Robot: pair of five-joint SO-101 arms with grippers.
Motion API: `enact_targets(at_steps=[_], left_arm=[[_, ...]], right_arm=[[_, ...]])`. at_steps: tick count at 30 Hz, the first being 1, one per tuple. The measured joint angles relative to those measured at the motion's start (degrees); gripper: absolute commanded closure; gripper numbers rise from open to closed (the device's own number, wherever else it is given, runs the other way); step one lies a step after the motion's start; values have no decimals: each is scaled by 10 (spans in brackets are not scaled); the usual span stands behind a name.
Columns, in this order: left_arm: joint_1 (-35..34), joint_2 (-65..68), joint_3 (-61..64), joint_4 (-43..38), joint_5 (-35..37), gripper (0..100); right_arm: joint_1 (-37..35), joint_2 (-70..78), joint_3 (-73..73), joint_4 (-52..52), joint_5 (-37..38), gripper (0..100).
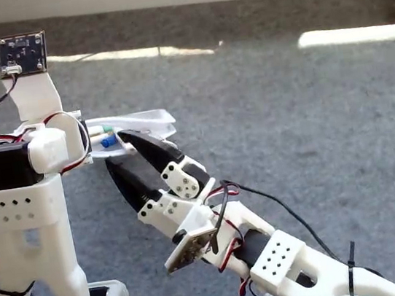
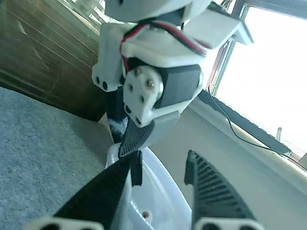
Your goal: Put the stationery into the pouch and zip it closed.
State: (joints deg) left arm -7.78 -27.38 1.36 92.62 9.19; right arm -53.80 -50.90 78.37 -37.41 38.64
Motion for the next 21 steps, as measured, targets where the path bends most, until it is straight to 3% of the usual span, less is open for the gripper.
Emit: enact_targets(at_steps=[10,16,21], left_arm=[[-1,0,0,0,0,993],[-1,0,0,0,0,993],[-1,0,0,0,0,993]], right_arm=[[2,-3,-40,91,0,892],[2,-101,-64,208,0,933],[26,-205,-64,338,-74,933]])
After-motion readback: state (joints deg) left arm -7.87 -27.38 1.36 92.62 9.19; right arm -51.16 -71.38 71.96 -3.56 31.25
